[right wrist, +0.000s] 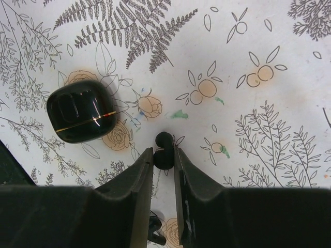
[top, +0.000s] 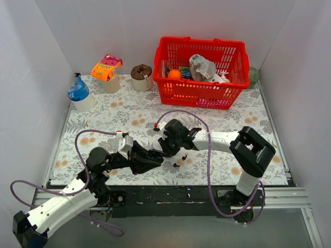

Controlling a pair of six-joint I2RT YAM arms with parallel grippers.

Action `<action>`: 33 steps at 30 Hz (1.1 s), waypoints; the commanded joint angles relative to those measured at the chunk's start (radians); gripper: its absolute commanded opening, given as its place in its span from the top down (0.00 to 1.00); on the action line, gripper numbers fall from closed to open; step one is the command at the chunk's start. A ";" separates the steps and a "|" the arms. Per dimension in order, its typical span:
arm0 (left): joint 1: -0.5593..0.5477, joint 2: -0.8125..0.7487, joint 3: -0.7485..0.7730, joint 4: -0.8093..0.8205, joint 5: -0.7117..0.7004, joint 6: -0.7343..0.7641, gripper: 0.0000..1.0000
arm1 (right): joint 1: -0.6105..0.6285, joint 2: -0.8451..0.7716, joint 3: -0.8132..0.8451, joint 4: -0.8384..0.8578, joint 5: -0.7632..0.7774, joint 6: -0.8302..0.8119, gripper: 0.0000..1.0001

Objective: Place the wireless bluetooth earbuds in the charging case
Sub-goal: Pick up the earbud from the center of the board.

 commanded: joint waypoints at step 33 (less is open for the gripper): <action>0.002 0.188 0.019 0.200 -0.139 0.035 1.00 | -0.029 -0.864 0.035 -0.475 -0.004 -0.109 0.99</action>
